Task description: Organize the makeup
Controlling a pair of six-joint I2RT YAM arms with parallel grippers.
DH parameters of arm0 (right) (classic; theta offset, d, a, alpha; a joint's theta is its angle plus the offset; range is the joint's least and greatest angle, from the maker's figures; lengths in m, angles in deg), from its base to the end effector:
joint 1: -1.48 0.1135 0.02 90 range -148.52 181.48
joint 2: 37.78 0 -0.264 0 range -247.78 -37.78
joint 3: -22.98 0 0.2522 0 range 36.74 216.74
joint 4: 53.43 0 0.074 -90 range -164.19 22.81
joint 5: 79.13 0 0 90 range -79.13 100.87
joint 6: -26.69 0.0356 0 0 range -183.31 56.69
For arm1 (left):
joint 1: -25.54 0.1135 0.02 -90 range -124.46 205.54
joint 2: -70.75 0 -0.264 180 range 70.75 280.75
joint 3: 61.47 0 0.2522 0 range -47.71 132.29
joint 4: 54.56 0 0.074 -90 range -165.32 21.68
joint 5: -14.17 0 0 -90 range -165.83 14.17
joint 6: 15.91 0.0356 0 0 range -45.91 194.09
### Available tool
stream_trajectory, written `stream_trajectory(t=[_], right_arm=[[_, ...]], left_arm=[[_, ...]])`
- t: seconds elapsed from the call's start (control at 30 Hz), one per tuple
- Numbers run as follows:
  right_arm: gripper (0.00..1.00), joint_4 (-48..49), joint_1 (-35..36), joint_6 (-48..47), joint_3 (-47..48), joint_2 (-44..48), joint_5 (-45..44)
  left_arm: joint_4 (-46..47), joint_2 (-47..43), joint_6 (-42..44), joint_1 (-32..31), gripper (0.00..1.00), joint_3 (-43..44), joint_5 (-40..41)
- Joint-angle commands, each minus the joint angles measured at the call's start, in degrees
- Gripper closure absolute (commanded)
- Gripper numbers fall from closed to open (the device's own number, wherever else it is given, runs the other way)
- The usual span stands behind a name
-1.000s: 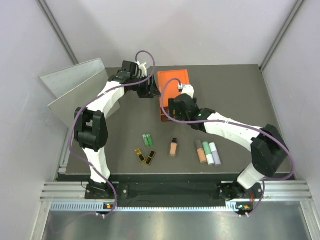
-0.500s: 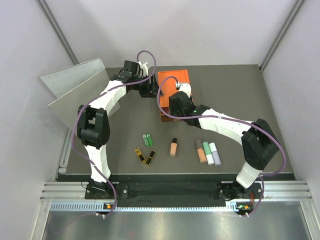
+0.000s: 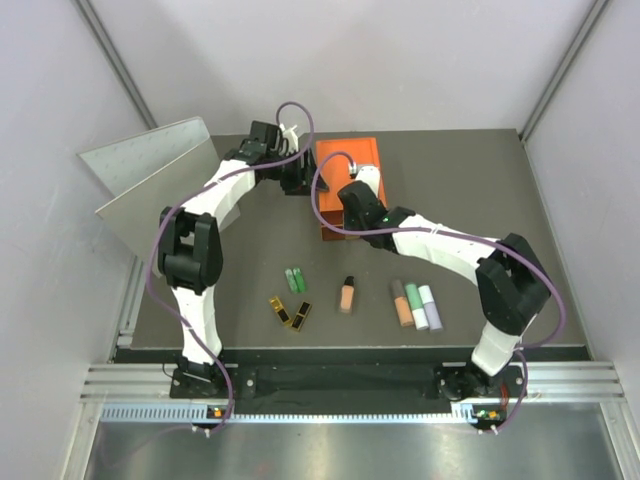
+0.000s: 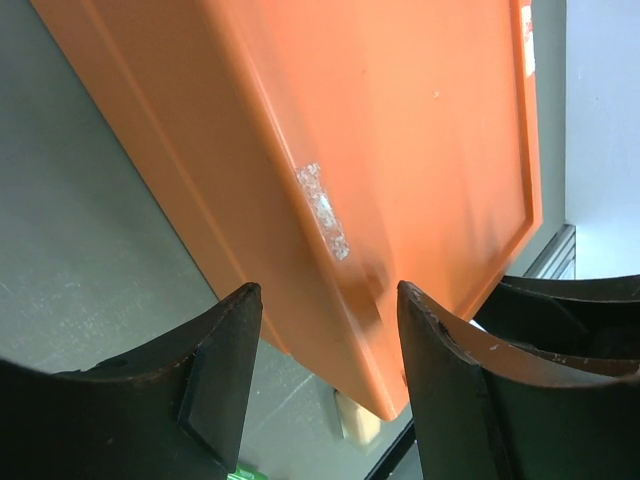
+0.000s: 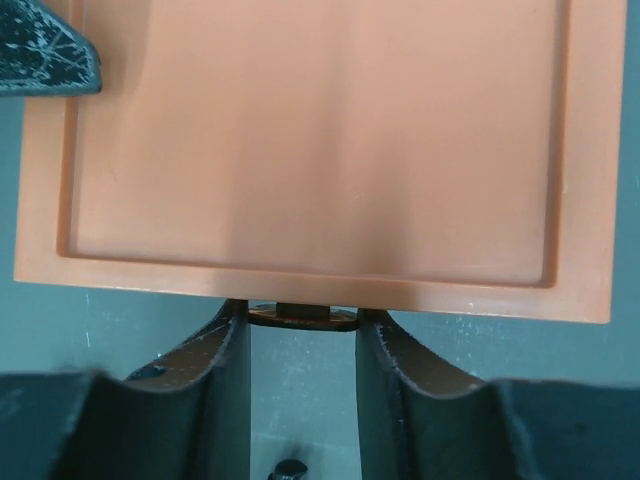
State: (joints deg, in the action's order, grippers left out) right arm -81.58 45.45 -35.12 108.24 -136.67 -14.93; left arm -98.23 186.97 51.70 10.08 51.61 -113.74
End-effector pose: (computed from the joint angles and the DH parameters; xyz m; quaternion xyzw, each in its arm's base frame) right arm 0.2878 0.2561 0.2442 -0.0318 0.8938 0.0698 0.4418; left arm 0.4359 -0.1433 0.2621 0.0662 0.8850 -0.3986 0.2313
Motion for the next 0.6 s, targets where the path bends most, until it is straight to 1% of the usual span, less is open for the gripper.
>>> stream_trajectory(t=[0.0,0.2,0.43,0.5,0.57], right_arm=[[1.00,0.42,-0.99,0.47,2.77,0.01,-2.50],[1.00,-0.02,-0.90,0.56,1.10,1.77,-1.80],[1.00,-0.81,-0.11,1.87,-2.42,5.90,-1.44],[1.00,-0.99,-0.02,2.40,-3.73,7.13,-1.36],[1.00,-0.99,0.33,2.84,-4.62,7.83,-1.18]], left_arm=[[2.23,1.11,-0.28,-0.27,0.39,2.10,-1.46],[1.96,2.07,-1.16,-0.36,0.39,2.18,-0.94],[-0.23,3.48,-1.60,-0.44,0.41,3.94,0.38],[0.20,3.57,-0.73,-0.53,0.43,3.77,-1.80],[0.47,3.40,-1.07,-0.53,0.43,3.68,-1.73]])
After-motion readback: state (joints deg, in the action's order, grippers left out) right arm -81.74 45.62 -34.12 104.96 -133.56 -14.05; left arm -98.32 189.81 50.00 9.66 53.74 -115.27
